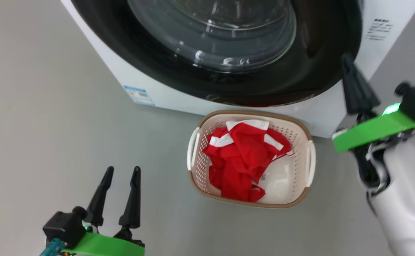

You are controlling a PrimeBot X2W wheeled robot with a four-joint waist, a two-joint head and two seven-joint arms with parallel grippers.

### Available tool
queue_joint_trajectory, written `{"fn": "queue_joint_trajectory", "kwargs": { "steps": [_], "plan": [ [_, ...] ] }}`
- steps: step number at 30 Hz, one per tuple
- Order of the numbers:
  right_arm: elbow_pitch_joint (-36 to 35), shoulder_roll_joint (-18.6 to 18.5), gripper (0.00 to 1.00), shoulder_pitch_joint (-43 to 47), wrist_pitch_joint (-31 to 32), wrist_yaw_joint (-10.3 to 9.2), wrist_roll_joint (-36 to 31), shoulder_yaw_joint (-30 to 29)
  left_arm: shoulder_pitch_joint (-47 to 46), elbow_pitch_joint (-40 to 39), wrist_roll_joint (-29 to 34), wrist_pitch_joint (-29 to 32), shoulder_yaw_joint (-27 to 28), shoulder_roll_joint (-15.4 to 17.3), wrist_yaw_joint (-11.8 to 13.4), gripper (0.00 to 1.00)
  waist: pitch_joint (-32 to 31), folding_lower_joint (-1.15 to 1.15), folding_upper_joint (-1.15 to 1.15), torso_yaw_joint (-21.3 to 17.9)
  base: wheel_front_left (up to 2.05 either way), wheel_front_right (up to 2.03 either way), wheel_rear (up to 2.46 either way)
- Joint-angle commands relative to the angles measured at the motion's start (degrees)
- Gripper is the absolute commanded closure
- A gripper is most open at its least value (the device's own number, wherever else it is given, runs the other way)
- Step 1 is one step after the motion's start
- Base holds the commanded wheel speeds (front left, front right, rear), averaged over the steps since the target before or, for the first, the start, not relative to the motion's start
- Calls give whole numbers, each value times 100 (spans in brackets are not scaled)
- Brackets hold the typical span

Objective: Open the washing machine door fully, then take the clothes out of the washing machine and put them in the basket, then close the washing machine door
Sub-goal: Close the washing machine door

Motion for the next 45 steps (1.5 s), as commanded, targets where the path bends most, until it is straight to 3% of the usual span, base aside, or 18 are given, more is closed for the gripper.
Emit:
{"fn": "queue_joint_trajectory", "kwargs": {
  "steps": [1, 13, 24, 45],
  "plan": [
    [-210, 109, 0, 166, -35, -6, -40, 129, 31, -95, 77, -70, 258, 60, -55, 0, -155, 0, 0, -155, 0, 0, 0],
    [-416, 346, 0, 1332, -35, -6, -136, 97, 131, -59, 473, -70, 514, 60, -217, 0, -546, 0, 0, -757, 0, 0, 0],
    [-495, 344, 0, 2135, -35, -6, -190, 11, 329, -84, 564, -70, 580, 60, -237, 0, -902, 0, 0, -1346, 0, 0, 0],
    [-809, 156, 0, 3200, -35, -6, -91, -240, 745, -66, 679, -70, 950, 194, -238, 0, -1352, 0, 0, -1938, 0, 0, 0]
  ]
}}
